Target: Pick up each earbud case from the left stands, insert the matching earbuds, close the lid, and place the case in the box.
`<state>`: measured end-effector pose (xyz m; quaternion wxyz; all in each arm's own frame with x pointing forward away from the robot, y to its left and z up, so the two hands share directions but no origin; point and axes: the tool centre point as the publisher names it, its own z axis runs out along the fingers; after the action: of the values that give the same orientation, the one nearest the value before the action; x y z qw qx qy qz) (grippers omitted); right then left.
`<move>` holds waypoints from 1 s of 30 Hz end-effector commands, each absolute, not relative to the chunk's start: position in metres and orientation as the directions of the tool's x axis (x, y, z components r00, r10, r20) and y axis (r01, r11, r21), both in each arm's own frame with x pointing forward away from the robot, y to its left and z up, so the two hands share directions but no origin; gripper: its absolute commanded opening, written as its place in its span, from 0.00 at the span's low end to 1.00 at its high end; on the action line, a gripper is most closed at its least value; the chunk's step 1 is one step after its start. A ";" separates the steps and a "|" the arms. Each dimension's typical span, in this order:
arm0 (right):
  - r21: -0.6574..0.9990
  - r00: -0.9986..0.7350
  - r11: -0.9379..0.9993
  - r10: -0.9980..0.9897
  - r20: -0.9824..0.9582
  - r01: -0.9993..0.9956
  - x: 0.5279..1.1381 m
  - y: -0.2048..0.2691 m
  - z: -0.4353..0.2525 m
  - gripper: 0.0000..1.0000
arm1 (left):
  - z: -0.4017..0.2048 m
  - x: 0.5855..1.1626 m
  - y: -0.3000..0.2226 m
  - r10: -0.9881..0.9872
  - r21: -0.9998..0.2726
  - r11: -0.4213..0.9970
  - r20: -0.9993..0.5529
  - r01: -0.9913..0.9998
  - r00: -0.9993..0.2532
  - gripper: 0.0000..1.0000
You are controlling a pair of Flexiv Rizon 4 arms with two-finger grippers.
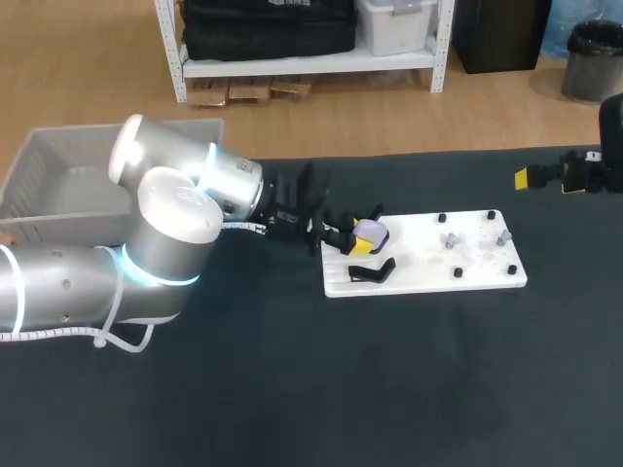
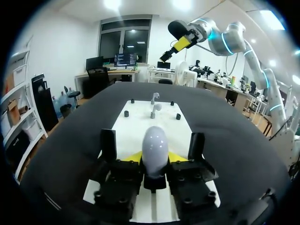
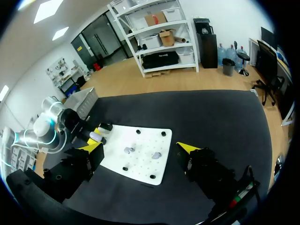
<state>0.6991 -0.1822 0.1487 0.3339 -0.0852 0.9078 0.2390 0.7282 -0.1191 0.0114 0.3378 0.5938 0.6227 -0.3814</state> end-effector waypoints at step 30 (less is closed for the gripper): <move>0.358 -0.781 0.826 -0.148 -0.606 -0.434 0.679 -0.109 0.150 1.00 | 0.095 0.740 -0.134 0.416 0.021 0.065 -0.909 0.998 -0.008 0.00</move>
<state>0.6753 -0.1225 0.1507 0.2971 -0.1558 0.9107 0.2413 0.7370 -0.1265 0.0903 0.4031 0.5753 0.6093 -0.3680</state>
